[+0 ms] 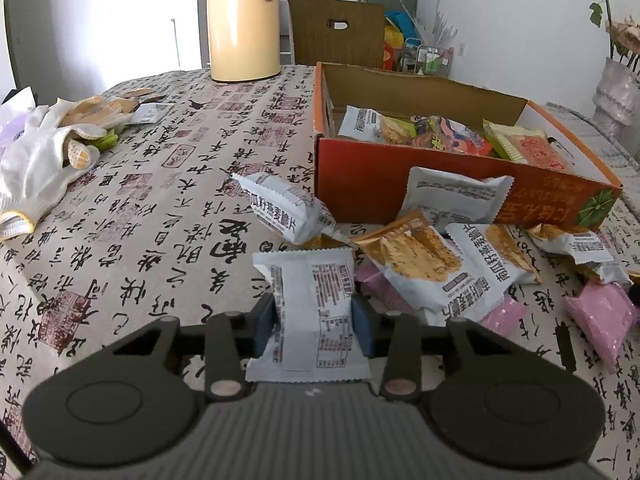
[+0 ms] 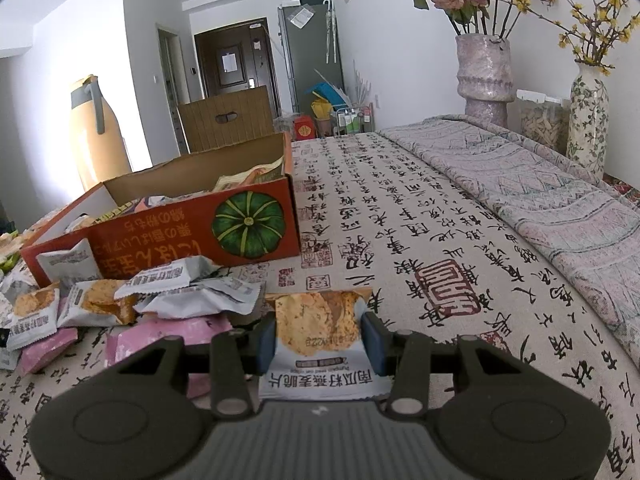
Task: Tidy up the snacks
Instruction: 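Carry both packets over the cardboard box and lower them inside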
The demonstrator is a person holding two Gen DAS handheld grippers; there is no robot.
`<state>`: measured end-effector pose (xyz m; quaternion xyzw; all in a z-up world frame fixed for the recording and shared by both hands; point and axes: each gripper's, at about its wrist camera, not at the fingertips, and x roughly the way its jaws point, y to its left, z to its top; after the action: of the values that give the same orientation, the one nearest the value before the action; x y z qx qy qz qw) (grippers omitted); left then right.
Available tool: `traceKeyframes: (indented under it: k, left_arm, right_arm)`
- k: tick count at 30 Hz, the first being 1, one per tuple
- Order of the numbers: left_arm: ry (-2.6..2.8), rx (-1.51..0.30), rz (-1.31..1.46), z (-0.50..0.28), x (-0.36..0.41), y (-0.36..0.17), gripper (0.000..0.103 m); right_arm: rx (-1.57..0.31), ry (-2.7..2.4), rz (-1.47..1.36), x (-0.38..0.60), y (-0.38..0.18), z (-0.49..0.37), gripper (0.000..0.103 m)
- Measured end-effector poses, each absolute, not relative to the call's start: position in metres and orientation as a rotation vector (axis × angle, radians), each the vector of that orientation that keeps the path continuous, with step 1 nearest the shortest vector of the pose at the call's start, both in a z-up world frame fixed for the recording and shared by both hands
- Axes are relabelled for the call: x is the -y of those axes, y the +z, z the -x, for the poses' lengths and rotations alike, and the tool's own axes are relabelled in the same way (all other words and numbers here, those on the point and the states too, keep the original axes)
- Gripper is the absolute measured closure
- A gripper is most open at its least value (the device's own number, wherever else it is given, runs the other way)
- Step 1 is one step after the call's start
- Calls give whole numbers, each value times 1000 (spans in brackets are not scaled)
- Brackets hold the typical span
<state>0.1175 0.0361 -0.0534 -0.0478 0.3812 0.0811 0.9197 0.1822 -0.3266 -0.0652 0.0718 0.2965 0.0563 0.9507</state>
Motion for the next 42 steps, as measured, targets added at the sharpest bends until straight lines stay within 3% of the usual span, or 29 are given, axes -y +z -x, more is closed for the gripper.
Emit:
traceKeyframes:
  k: [23,42]
  left_arm:
    - [129,-650,85,-94,-31,-11,61]
    - [42,-530,39,-123,-3,35,61]
  right_arm:
    - [-513,165,-148,312,-37,-166,59]
    - [-434,255,-114,269,1,-195,59]
